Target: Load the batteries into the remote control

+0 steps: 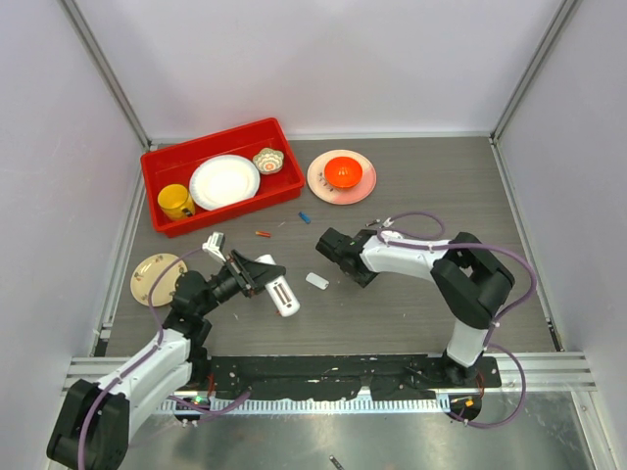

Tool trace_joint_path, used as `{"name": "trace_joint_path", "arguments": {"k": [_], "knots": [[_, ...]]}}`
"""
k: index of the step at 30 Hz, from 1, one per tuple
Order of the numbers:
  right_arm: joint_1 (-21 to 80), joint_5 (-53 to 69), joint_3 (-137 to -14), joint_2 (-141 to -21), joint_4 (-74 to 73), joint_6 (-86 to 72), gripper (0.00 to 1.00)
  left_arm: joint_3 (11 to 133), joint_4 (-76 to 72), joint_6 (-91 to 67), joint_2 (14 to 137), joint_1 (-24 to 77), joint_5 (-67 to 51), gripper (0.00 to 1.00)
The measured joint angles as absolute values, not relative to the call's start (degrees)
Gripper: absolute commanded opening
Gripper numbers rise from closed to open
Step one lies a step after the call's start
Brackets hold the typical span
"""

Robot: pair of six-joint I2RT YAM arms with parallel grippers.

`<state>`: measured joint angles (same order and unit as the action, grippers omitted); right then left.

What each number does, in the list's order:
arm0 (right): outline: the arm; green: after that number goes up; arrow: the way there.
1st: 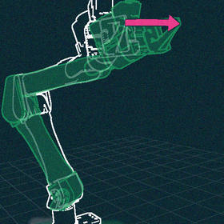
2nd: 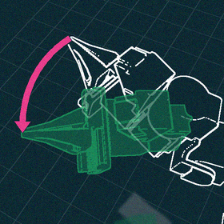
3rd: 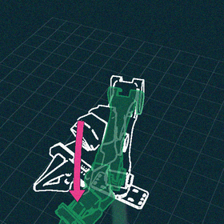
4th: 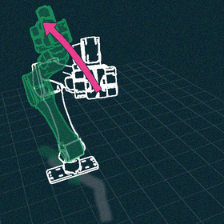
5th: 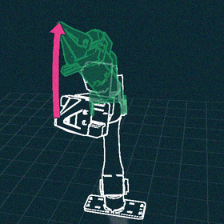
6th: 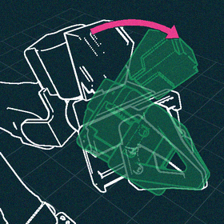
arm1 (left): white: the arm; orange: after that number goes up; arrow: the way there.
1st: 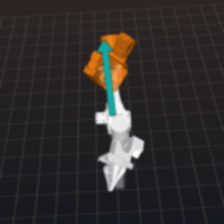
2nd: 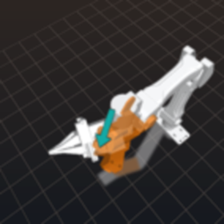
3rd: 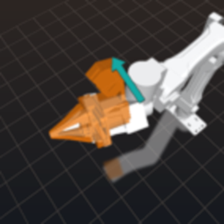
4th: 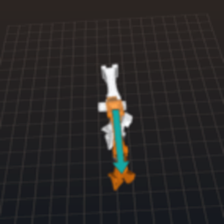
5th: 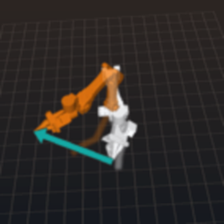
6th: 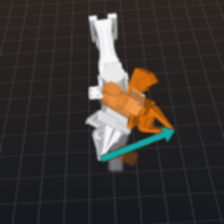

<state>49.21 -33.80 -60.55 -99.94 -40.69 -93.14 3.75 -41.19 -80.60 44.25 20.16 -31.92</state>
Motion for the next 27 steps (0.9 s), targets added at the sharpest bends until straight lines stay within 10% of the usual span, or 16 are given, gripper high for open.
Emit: {"name": "trace_joint_path", "arguments": {"k": [4,12,27], "knots": [[49.19,-34.65,-62.61,-102.28,-45.17,-99.09,0.04,3.6,-40.95,-80.62,42.57,20.16,-31.68,0.0],[48.45,-34.59,-63.57,-103.09,-48.53,-100.31,0.42,3.11,-39.97,-80.73,41.82,20.16,-31.51,0.0],[46.39,-31.4,-66.28,-104.64,-48.53,-92.58,0.7,3.07,-39.9,-80.75,41.87,20.16,-31.51,0.0]]}}
